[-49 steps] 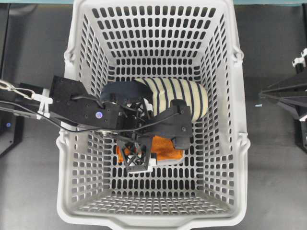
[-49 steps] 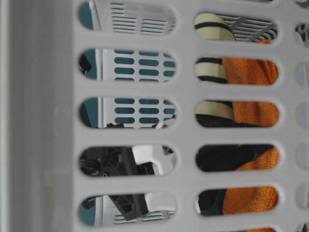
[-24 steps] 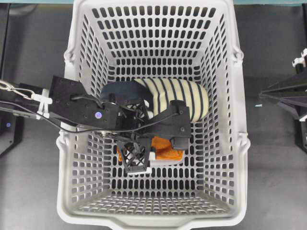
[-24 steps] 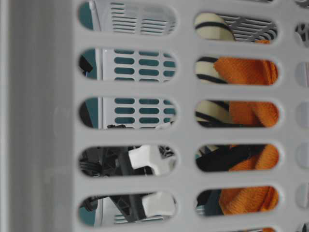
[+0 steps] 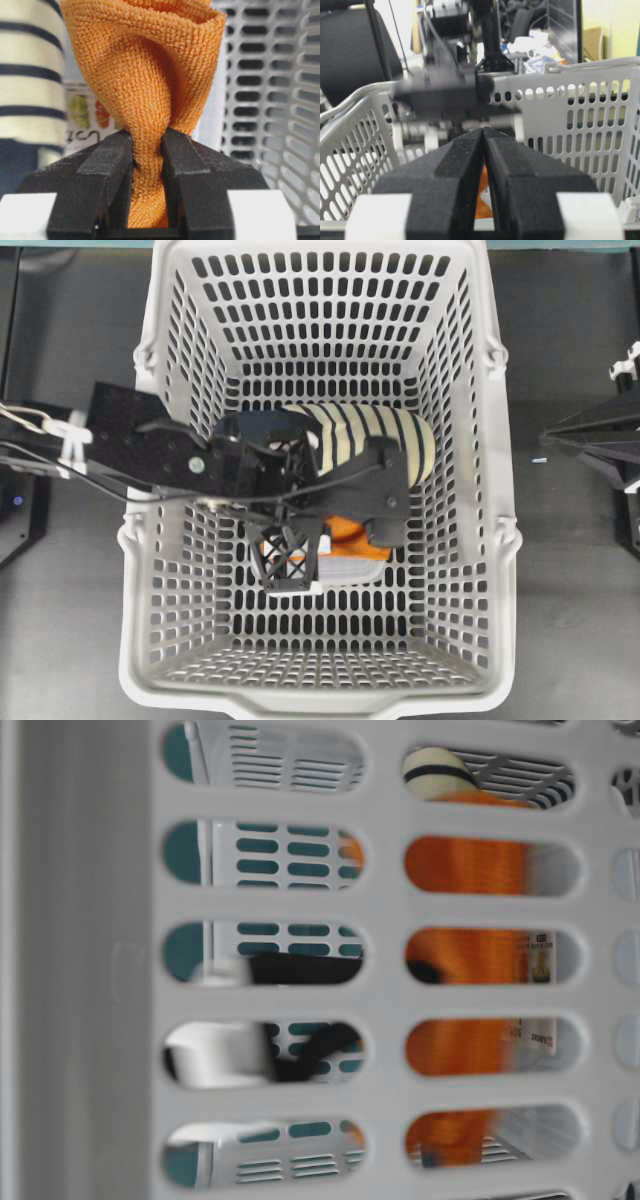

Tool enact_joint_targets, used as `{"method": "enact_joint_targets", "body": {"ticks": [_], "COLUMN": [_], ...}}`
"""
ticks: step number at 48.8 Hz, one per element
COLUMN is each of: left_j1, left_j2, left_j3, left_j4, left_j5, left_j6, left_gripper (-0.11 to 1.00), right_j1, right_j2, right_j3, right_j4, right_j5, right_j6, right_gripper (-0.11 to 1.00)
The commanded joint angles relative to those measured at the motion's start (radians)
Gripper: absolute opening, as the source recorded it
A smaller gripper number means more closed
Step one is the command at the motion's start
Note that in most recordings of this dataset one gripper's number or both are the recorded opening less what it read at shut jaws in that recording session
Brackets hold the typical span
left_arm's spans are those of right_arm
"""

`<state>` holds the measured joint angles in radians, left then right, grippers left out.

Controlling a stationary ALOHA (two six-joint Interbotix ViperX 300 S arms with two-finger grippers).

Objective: Pick up the orange cloth from the shopping basket with the left arm.
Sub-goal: 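Lift the gripped orange towel upward out of the basket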

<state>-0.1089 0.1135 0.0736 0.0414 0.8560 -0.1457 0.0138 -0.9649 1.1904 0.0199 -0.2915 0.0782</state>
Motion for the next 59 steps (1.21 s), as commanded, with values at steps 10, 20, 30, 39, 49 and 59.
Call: {"method": "enact_joint_targets", "body": {"ticks": [10, 20, 30, 39, 49, 59], "left_j1": [-0.003, 0.002, 0.003, 0.005, 0.009, 0.015], "left_j2": [-0.044, -0.046, -0.041, -0.041, -0.041, -0.041], "left_j3": [-0.285, -0.402, -0.423, -0.425, -0.428, -0.428], "left_j4": [0.003, 0.003, 0.003, 0.003, 0.003, 0.003], "left_j5": [0.282, 0.374, 0.422, 0.423, 0.423, 0.423], "left_j6": [0.014, 0.017, 0.017, 0.015, 0.017, 0.017], "left_gripper": [0.14, 0.14, 0.14, 0.14, 0.14, 0.14], "right_j1": [0.002, 0.002, 0.002, 0.002, 0.002, 0.002], "right_j2": [-0.006, -0.012, -0.012, -0.012, -0.012, -0.012], "right_j3": [-0.008, -0.006, -0.005, -0.002, -0.002, 0.002], "right_j4": [0.005, 0.005, 0.005, 0.005, 0.005, 0.005], "right_j5": [-0.005, -0.005, -0.005, -0.005, -0.005, -0.005], "right_j6": [0.002, 0.002, 0.002, 0.002, 0.002, 0.002], "right_gripper": [0.0, 0.0, 0.0, 0.0, 0.0, 0.0]}}
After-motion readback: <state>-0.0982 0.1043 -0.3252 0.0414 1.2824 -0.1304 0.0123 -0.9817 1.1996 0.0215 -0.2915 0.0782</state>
